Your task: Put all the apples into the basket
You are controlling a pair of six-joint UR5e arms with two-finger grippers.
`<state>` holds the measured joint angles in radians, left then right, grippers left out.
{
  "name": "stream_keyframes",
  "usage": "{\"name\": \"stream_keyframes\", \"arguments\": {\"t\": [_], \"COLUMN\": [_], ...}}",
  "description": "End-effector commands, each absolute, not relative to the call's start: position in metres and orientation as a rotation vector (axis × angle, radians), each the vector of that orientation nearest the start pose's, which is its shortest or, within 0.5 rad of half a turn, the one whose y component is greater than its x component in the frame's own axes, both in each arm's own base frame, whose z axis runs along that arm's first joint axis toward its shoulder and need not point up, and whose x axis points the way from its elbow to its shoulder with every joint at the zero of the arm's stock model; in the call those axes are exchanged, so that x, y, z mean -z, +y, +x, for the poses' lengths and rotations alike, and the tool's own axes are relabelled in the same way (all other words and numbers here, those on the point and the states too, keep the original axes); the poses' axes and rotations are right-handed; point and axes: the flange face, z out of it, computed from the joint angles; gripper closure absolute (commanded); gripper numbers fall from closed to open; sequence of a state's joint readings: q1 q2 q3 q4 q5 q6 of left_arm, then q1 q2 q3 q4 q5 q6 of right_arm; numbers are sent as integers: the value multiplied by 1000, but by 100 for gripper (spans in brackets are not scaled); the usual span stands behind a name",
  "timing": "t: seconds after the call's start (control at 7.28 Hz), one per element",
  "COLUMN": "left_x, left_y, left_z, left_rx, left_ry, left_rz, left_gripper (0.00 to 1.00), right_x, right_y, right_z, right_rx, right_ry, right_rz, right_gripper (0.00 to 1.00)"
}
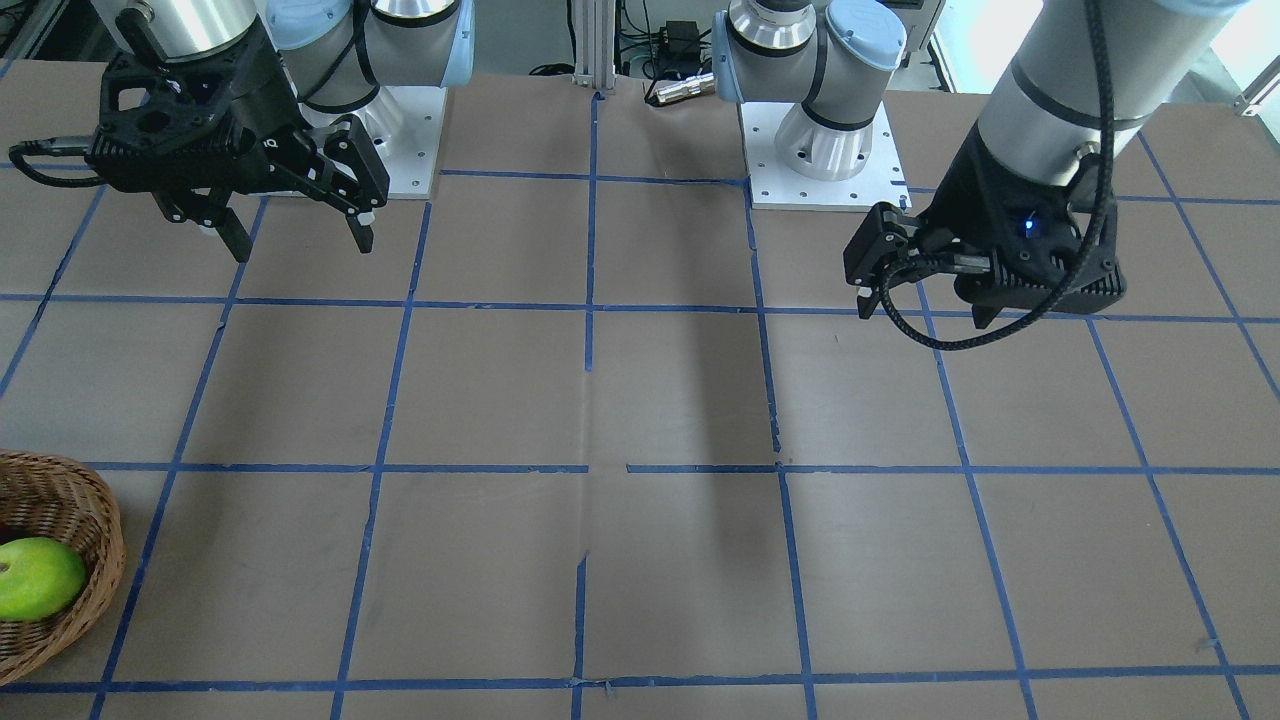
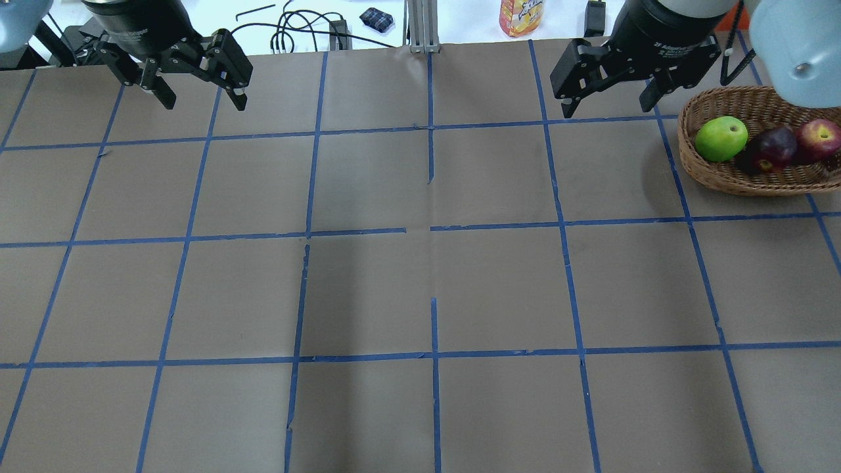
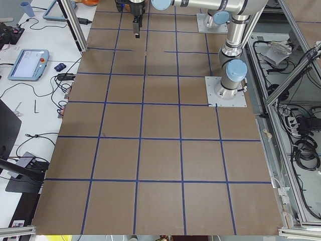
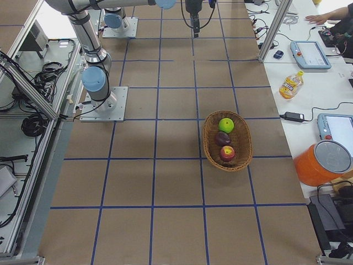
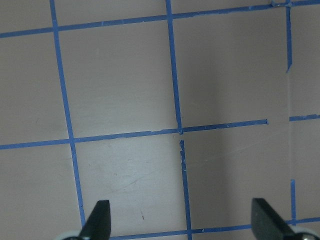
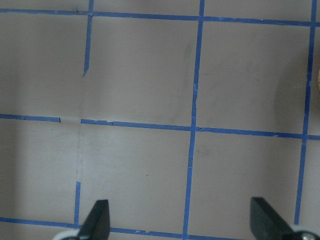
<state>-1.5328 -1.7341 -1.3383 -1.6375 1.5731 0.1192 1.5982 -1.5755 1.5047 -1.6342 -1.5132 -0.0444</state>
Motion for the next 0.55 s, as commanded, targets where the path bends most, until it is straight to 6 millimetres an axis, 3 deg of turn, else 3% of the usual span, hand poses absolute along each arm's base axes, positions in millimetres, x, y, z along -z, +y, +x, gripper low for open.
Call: {"name": "stream_keyframes", "arguments": {"t": [0.0,0.14,0.41], "left_x": [-487,-485,-516], "left_y": [-578,-578,-557], "left_z": [-114,-115,-121], "left_rx": [-59,-64,-9], "left_ry": [3127,3125,3123], "left_rz": [149,149,173], "left_gripper": [0,0,0], "right_x": [-531,-531,-529], "right_y": [-497,-497,-497], "right_z": [153,152,152], "right_rx": [211,211,202], "right_ry": [3078,3080,3082], "right_rz": [-117,-117,-114], "right_gripper": [0,0,0]}}
